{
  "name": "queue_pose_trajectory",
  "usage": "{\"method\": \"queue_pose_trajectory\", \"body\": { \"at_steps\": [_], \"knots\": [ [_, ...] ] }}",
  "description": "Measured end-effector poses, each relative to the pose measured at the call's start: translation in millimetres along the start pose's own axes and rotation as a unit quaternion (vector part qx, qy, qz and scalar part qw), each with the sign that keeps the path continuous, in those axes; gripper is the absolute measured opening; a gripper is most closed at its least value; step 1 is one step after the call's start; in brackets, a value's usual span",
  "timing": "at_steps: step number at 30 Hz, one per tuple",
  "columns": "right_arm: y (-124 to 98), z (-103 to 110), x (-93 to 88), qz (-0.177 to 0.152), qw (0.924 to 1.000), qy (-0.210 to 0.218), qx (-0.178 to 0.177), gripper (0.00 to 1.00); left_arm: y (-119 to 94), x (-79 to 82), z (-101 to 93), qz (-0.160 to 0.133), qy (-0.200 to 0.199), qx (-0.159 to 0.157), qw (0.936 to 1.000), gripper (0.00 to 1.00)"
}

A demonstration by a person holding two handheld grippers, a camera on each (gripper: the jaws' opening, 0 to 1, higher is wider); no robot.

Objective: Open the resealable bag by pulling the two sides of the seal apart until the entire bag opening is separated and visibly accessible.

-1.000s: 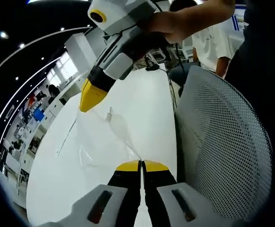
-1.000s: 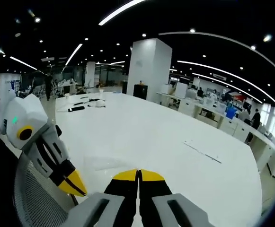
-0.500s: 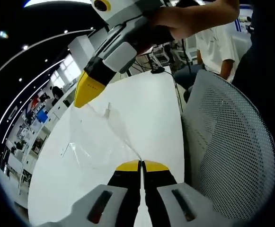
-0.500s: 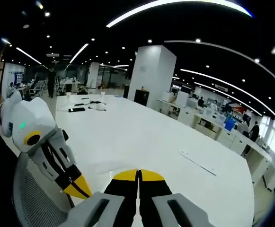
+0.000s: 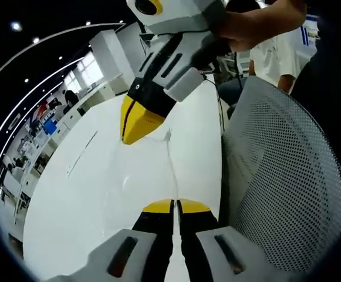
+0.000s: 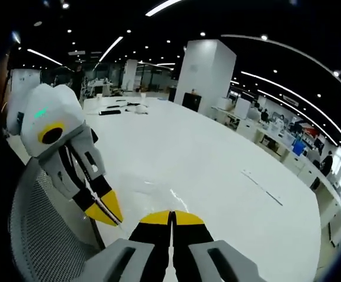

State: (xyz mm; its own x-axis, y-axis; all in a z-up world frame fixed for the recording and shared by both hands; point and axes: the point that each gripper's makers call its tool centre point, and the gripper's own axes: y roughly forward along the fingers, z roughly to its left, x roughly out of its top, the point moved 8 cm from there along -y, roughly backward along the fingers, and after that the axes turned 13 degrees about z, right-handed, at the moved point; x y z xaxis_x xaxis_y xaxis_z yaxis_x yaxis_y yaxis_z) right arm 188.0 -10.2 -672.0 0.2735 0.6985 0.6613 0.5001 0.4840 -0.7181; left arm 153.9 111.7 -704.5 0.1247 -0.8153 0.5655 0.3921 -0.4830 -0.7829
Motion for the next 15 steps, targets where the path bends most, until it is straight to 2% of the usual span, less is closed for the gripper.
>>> {"method": "queue_pose_trajectory", "body": {
  "at_steps": [2,5,11,15],
  "knots": [
    [5.2,1.3,-1.6,0.005,1.0,-0.004,-0.005,0.0,-0.1,-2.7,2.1,-0.002,-0.021,-0.001,0.9998,0.02],
    [11.4,4.3,-3.1,0.013,0.9998,-0.012,-0.01,0.0,-2.1,-5.4,5.4,-0.006,-0.032,0.006,0.9995,0.08],
    [22.5,8.7,-3.4,0.027,0.9984,-0.044,-0.024,0.0,-9.3,-8.7,12.2,-0.025,-0.062,0.021,0.9975,0.21],
    [31.2,5.0,-1.4,0.037,0.9965,-0.068,-0.032,0.0,-12.7,-13.6,15.1,-0.032,-0.09,0.024,0.9952,0.26]
  ]
}}
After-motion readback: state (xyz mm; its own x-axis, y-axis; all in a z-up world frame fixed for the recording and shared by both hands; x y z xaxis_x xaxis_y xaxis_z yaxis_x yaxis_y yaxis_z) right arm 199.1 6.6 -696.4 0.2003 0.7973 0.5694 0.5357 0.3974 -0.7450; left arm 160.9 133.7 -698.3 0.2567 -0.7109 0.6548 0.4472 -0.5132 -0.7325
